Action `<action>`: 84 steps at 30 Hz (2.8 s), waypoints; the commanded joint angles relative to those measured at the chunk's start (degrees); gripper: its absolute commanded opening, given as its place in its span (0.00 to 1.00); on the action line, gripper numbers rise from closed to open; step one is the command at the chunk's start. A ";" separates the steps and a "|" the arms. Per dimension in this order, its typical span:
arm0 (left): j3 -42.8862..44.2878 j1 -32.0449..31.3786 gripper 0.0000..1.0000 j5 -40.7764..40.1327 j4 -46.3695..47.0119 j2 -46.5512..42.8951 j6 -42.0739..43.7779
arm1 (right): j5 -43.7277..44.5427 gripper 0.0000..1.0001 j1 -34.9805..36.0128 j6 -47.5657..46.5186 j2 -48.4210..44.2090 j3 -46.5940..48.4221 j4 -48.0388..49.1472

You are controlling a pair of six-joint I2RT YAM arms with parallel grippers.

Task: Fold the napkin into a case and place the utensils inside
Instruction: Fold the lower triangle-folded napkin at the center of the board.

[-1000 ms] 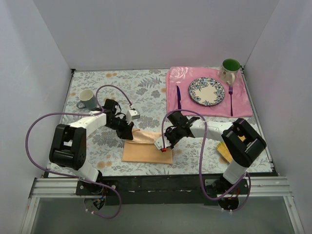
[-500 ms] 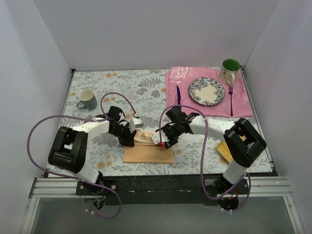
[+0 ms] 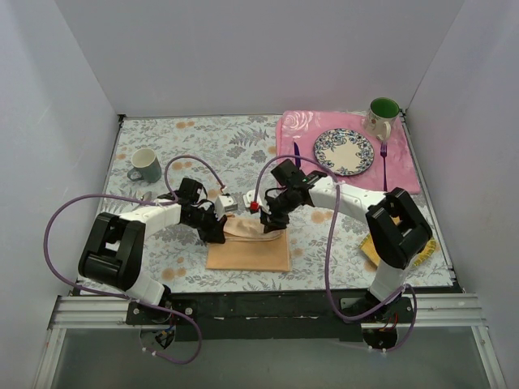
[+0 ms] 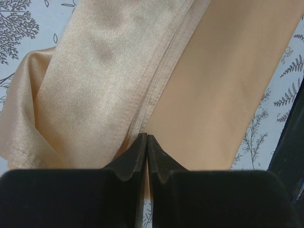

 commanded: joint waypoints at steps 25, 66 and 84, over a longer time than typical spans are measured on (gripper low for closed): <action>17.58 4.71 0.25 -9.12 0.77 -2.86 -20.78 | 7.61 0.37 -1.10 8.74 6.83 -4.53 10.25; 24.18 2.69 0.29 -16.34 -6.62 7.96 -26.51 | 9.54 0.39 -1.19 6.81 6.56 -5.58 11.13; 19.53 2.69 0.03 -12.82 -8.82 5.59 -25.19 | 10.24 0.41 -1.19 7.08 7.00 -5.23 11.31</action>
